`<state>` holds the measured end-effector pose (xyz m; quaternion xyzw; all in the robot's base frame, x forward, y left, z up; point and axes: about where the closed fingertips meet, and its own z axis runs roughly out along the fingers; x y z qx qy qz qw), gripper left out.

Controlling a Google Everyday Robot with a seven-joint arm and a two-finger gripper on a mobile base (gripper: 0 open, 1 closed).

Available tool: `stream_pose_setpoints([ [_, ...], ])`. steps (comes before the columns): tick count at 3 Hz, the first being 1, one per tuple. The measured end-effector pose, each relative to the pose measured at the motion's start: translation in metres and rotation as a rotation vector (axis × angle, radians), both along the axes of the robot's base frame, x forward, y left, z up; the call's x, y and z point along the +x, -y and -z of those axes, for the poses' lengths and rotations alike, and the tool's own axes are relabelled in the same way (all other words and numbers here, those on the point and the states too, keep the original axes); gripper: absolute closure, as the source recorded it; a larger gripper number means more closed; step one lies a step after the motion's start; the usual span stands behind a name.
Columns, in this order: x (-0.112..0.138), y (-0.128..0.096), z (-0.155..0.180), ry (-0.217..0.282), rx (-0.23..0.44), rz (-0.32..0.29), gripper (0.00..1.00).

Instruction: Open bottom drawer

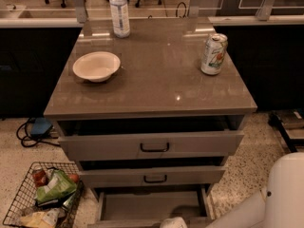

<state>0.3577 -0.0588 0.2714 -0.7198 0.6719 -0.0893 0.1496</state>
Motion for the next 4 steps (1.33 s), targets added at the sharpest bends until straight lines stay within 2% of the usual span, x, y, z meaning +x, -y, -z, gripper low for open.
stream_pose_setpoints([
  [1, 0.025, 0.012, 0.001, 0.042, 0.002, 0.006, 1.0],
  [2, 0.065, 0.035, 0.006, 0.098, 0.0, 0.016, 1.0],
  [3, 0.097, 0.056, 0.016, 0.117, 0.004, 0.032, 1.0],
  [4, 0.118, 0.071, 0.033, 0.084, 0.026, 0.059, 1.0],
])
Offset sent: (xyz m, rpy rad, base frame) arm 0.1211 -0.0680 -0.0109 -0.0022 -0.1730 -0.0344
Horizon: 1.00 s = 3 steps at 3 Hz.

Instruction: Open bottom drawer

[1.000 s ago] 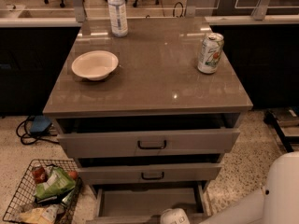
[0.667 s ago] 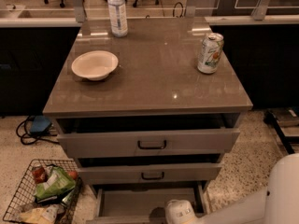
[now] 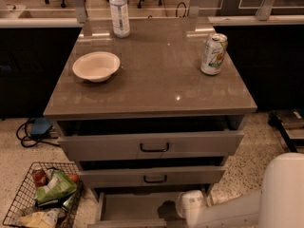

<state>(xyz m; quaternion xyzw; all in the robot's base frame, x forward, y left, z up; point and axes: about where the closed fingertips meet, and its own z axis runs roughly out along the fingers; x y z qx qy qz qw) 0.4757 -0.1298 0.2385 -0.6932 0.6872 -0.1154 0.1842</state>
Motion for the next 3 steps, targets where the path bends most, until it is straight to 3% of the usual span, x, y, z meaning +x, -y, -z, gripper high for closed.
stream_pose_setpoints([
  [2, 0.007, 0.0, 0.054, -0.174, 0.136, 0.049, 1.0],
  [3, -0.006, -0.009, 0.068, -0.227, 0.171, 0.053, 1.0],
])
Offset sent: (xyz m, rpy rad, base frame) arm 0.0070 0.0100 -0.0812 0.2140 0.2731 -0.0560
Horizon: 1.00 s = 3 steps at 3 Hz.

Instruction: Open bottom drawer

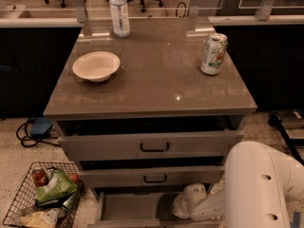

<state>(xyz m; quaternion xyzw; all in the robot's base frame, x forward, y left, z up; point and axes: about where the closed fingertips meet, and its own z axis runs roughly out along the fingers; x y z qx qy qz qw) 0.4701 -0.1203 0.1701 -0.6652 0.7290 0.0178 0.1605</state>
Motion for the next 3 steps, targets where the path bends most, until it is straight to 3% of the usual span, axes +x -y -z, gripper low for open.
stream_pose_setpoints([
  [2, -0.044, -0.021, 0.007, -0.039, 0.016, 0.0, 1.0],
  [3, -0.044, -0.021, 0.007, -0.039, 0.016, 0.0, 1.0],
])
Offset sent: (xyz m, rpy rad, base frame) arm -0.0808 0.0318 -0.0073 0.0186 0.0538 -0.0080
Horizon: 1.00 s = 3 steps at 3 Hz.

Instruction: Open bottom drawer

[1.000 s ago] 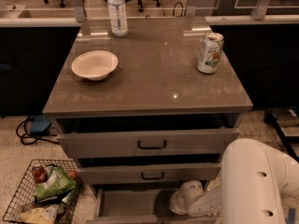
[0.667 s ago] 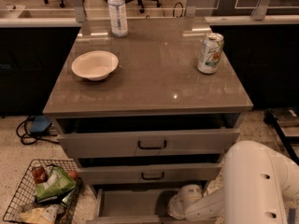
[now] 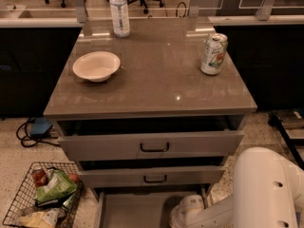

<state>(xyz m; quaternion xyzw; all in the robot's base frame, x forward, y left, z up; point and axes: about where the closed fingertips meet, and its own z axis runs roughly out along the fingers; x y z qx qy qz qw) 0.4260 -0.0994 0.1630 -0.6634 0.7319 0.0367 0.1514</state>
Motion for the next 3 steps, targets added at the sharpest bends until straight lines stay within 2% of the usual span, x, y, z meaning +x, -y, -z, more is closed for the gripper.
stream_pose_setpoints([
  [2, -0.043, -0.01, -0.007, -0.022, -0.024, -0.001, 1.0],
  [3, -0.051, -0.013, -0.009, -0.03, -0.032, -0.009, 1.0],
])
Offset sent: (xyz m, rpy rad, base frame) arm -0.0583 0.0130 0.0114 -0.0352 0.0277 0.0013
